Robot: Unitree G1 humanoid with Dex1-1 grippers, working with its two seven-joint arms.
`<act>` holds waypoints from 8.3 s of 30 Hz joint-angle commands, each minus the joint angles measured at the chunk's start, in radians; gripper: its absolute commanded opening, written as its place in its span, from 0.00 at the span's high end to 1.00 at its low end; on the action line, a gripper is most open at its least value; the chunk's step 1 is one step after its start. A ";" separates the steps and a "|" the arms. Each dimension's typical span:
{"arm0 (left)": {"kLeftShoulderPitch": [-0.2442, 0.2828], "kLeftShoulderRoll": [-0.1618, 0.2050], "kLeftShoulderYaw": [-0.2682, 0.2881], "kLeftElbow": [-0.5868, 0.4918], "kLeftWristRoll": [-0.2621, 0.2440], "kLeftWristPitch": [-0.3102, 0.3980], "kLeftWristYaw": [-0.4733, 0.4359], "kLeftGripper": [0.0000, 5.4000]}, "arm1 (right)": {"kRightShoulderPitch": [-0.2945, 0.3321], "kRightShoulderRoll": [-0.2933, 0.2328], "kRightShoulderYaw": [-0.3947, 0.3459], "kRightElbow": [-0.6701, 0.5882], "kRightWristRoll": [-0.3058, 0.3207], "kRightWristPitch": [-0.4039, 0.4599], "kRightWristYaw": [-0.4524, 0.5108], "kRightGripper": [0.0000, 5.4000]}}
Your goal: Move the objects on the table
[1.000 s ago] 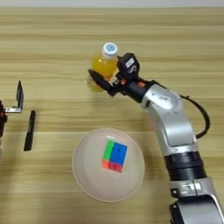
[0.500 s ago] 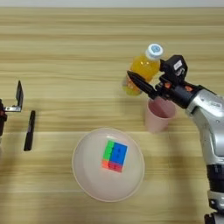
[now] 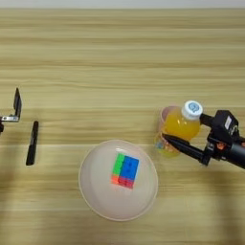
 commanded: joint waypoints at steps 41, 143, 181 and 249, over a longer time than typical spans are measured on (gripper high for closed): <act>-0.002 0.023 0.002 0.000 -0.015 -0.013 -0.015 0.00 | -0.156 0.089 0.102 0.655 -0.098 -0.429 0.022 0.36; 0.181 -0.035 -0.153 -0.396 -0.192 0.852 -0.355 0.00 | -0.159 0.179 -0.003 0.057 0.278 -0.088 -0.087 0.01; 0.146 -0.038 -0.160 -0.193 -0.111 0.915 -0.284 0.07 | -0.148 0.182 -0.006 0.067 0.262 -0.104 -0.080 0.00; 0.188 -0.006 -0.269 -0.373 -0.158 0.604 -0.575 0.80 | -0.158 0.229 0.027 0.044 0.231 -0.122 -0.101 0.00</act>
